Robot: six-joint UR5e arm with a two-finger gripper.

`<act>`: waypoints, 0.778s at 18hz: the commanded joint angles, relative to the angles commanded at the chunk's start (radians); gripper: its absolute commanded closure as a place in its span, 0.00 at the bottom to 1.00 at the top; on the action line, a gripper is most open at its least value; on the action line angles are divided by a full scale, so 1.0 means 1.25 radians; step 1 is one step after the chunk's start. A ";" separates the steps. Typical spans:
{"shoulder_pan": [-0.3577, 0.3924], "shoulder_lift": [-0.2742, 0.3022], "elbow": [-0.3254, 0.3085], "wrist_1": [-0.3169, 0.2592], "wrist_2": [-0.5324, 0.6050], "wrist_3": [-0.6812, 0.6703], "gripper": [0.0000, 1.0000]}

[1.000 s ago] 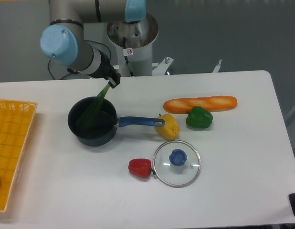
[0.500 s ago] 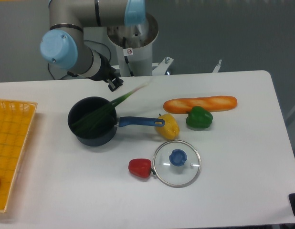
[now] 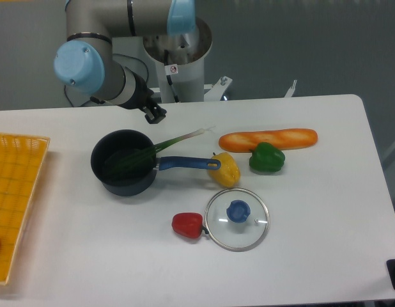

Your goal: Place the green onion in the pot

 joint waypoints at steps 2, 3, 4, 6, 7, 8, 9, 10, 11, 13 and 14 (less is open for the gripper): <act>0.031 0.004 0.000 0.066 -0.050 0.002 0.00; 0.043 0.005 0.000 0.100 -0.076 0.006 0.00; 0.055 0.007 0.001 0.130 -0.098 0.007 0.00; 0.077 0.007 0.001 0.188 -0.146 0.010 0.00; 0.085 0.007 0.001 0.212 -0.159 0.012 0.00; 0.097 0.007 0.001 0.230 -0.168 0.028 0.00; 0.109 0.007 0.004 0.241 -0.179 0.056 0.00; 0.124 0.007 0.006 0.244 -0.196 0.086 0.00; 0.140 0.007 0.007 0.246 -0.211 0.107 0.00; 0.171 0.002 0.009 0.246 -0.215 0.131 0.00; 0.183 0.000 0.011 0.246 -0.216 0.141 0.00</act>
